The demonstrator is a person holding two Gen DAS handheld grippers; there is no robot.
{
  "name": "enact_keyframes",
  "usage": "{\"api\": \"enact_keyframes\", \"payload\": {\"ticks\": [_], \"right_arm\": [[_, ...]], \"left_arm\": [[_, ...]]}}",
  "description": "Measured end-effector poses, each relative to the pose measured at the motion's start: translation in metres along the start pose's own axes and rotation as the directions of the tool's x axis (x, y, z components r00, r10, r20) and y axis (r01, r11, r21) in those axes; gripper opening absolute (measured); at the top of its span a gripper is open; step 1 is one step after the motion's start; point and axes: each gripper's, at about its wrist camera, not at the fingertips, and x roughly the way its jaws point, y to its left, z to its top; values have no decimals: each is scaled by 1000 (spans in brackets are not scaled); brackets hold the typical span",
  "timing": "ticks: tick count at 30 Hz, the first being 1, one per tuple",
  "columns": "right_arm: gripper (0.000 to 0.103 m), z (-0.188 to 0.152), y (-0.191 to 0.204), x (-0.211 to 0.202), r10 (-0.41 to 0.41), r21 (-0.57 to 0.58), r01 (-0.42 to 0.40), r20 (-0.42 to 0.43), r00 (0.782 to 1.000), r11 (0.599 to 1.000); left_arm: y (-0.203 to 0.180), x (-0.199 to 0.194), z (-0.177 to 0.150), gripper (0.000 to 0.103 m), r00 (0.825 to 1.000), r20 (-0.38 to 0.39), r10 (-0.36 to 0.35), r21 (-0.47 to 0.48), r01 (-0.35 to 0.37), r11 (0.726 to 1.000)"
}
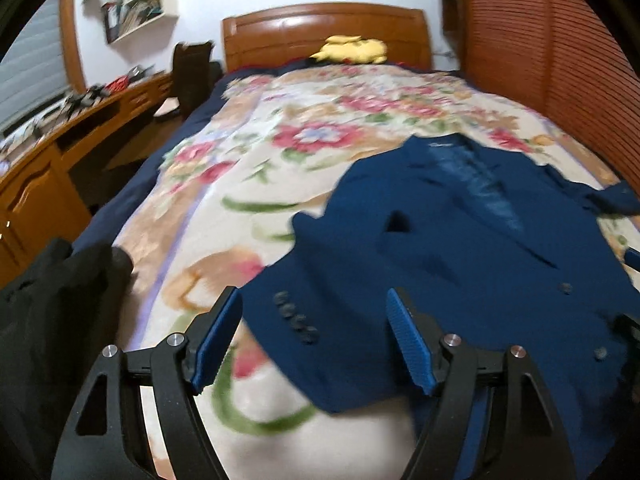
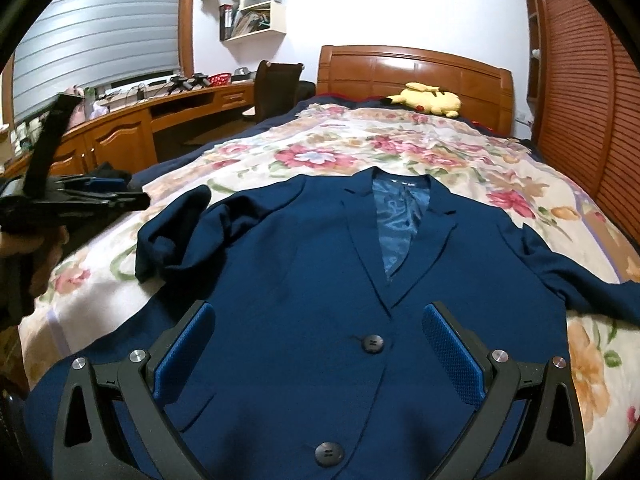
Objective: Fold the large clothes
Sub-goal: 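Lift the held sleeve with the left tool, lay it across the jacket front, open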
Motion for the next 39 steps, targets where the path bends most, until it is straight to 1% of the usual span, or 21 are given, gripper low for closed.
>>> {"api": "enact_keyframes", "payload": {"ticks": [5,10,11,12,14,15,18,19,20,21,22,23,24,25,27,29,31,33,34,35,39], "right_arm": [[103,0,-2,4,-1,-15,0,-13,1000,1000],[103,2,-3,6,3,-13,-4,-19,1000,1000],[103,1,-2,7,3,-15,-4,-20,1000,1000],[103,1,-1,8,4,-17,-4,-21,1000,1000],[103,0,1,8,5,-20,-6,-24,1000,1000],[103,1,1,9,7,-20,-7,-25,1000,1000],[103,-1,2,8,12,-19,-13,-28,1000,1000],[103,-1,2,9,14,-18,-14,-30,999,1000],[103,-1,2,9,13,-19,-14,-31,999,1000],[103,-1,1,9,13,-19,-13,-33,999,1000],[103,-1,2,9,12,-20,-13,-34,999,1000],[103,-1,2,9,11,-21,-11,-35,999,1000],[103,-1,1,8,9,-22,-10,-35,999,1000],[103,-2,1,6,8,-22,-9,-35,999,1000],[103,-2,-1,4,5,-22,-6,-33,999,1000],[103,-2,-3,2,-2,-17,1,-30,1000,1000],[103,-3,-8,-1,-7,-9,7,-26,1000,1000],[103,-4,-13,-5,-19,0,19,-23,1000,1000],[103,-4,-16,-7,-25,5,26,-21,999,1000],[103,-4,-20,-9,-33,12,33,-18,999,999],[103,-7,-34,-19,-66,43,66,-8,998,997]], "left_arm": [[26,38,-13,75,996,-91,11,-63,-17,998],[36,64,-28,75,987,-161,5,-105,-22,994],[37,69,-30,75,985,-172,-7,-116,-13,993],[37,74,-31,75,981,-193,-35,-134,9,991],[38,83,-33,75,967,-239,-86,-166,47,985],[37,84,-33,75,966,-241,-91,-174,49,984],[33,84,-31,74,965,-243,-94,-158,56,986],[32,85,-31,64,963,-245,-110,-157,73,985],[31,86,-30,52,959,-247,-142,-165,102,981],[32,87,-29,46,955,-249,-163,-174,121,977],[31,86,-28,32,950,-251,-183,-183,139,973],[28,84,-27,16,949,-252,-189,-176,147,973],[24,81,-24,7,955,-252,-159,-154,123,980],[22,77,-20,6,961,-248,-126,-134,94,986],[16,65,-10,6,970,-215,-112,-119,88,989],[6,42,8,5,986,-141,-90,-93,77,993],[-5,22,23,5,992,-83,-99,-78,92,993],[-18,4,38,5,993,-39,-113,-58,110,992],[-31,-8,48,5,993,-7,-121,-35,121,992],[-36,-14,53,5,992,8,-127,-24,127,992],[-77,-41,77,5,980,78,-185,36,182,983]]}}
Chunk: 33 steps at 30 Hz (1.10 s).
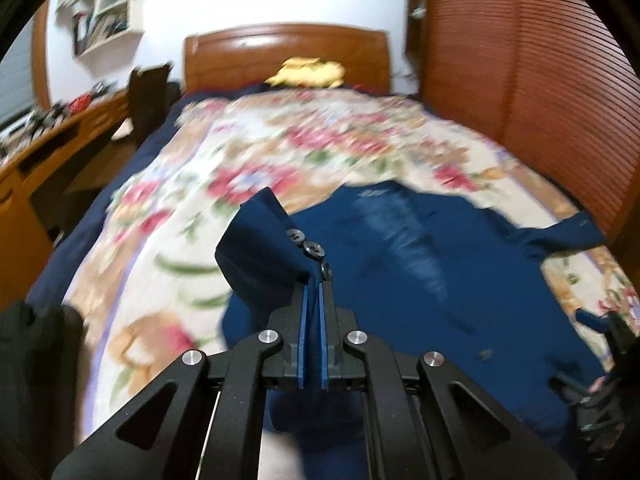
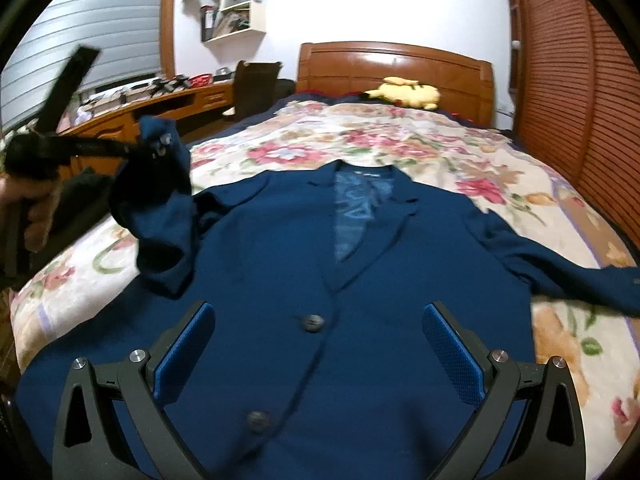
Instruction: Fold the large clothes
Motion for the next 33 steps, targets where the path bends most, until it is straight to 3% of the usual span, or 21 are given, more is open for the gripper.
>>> {"api": "enact_keyframes", "payload": {"ticks": [10,15,18,20,24,26,29,33], "right_arm": [[102,-9,-30,-20,-83,65,83,-3,997,994],[102,-11,-39,-31,-103,110,101,7,995,989],[102,-14,-36,-33,-110,119,109,6,994,987],[102,-15,-36,-35,-111,121,110,4,994,987],[102,-14,-34,-35,-109,118,108,1,994,987],[102,-14,-32,-35,-103,119,102,4,995,988],[102,-10,-34,-29,-93,124,92,7,996,988],[102,-6,-36,-11,-94,114,95,-8,996,989]], "left_arm": [[-107,-21,32,5,984,54,-168,148,159,976],[-127,-21,23,7,987,50,-154,175,143,974],[-123,-30,12,26,982,70,-177,173,162,972],[-124,-34,8,49,980,94,-173,168,156,973],[-111,-43,-8,60,976,118,-183,146,165,975],[-99,-46,-18,76,977,133,-168,124,152,981],[-81,-50,-34,77,978,164,-129,107,112,988],[-56,-45,-54,77,983,150,-102,62,93,994]]}}
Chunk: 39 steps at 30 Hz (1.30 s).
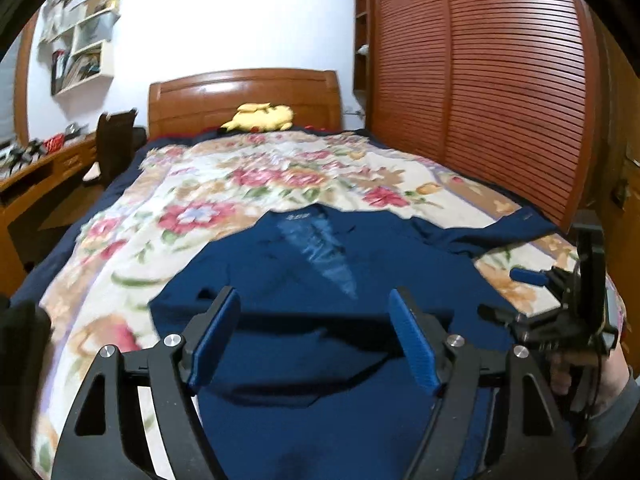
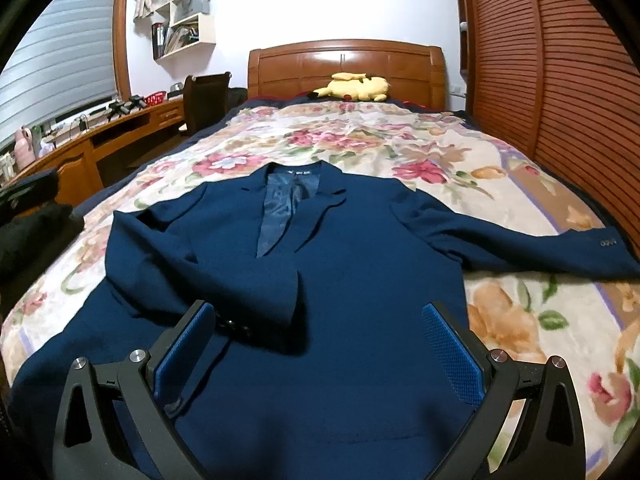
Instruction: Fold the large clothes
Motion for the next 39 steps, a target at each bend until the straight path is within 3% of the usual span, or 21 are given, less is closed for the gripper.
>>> {"api": "enact_keyframes", "payload": {"ticks": [7,15,18,20,22,24,25,29,35,39], "right_arm": [[102,6,1,25,16,-9,-17,-44,999,1000],[96,8,13,47,57,-49,-61,-86,995,997],[81,7,16,57,72,-63,-79,-114,991,995],[63,5,18,65,75,-79,-86,-140,987,993],[35,3,20,72,70,-92,-86,-164,984,992],[25,6,18,74,62,-96,-80,-171,983,992],[15,7,17,73,61,-92,-77,-165,984,993],[6,12,13,55,69,-87,-78,-96,993,993],[4,22,9,10,80,-66,-76,50,996,995],[4,27,7,-23,36,-101,-24,110,993,995]], "left_arm": [[37,-4,-27,77,999,19,50,-74,-49,996],[56,-14,-47,77,997,29,68,-68,-66,995],[62,-12,-57,77,997,12,79,-52,-78,996],[66,-12,-63,77,997,-1,82,-43,-82,996],[71,-9,-69,77,997,-23,70,-47,-71,996],[73,-8,-72,77,998,-45,48,-59,-51,997],[73,-9,-73,77,998,-47,46,-58,-49,997],[71,-12,-75,77,998,-46,51,-37,-52,998],[66,-18,-77,77,999,-36,30,-26,-31,999],[63,-22,-75,77,1000,-23,16,-33,-17,999]]}}
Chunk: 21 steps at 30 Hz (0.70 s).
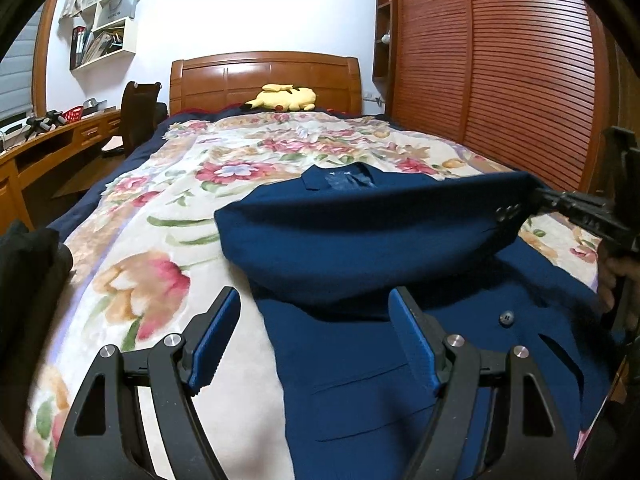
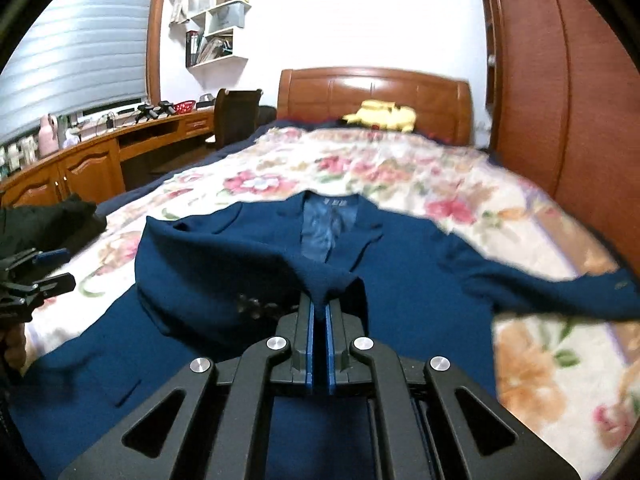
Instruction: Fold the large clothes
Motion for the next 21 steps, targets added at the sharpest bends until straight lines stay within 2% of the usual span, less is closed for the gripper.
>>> {"api": "enact_keyframes", "payload": {"ticks": [3,6,10,14,17,21], "right_arm": [[4,4,0,-21,-72,-29,72,16,997,997],[4,2,-9,-40,-198,-18,199,45,979,980],[4,-12,-36,-44,-312,-2,313,-51,949,950],[4,-24,-58,-44,-328,35,337,-153,932,941],[4,-24,-60,-50,-356,33,366,-172,919,930],[5,-15,-42,-51,-337,13,347,-206,919,938]], "left_arm": [[-2,0,2,77,1000,1,-17,-6,17,1000],[-6,0,4,77,1000,10,-27,-6,27,1000],[-13,-1,6,77,999,16,-43,-1,43,999],[-16,-2,7,77,998,18,-58,3,58,998],[-17,-2,7,77,998,17,-55,9,54,998],[-16,-1,8,77,999,15,-51,4,51,999]]}}
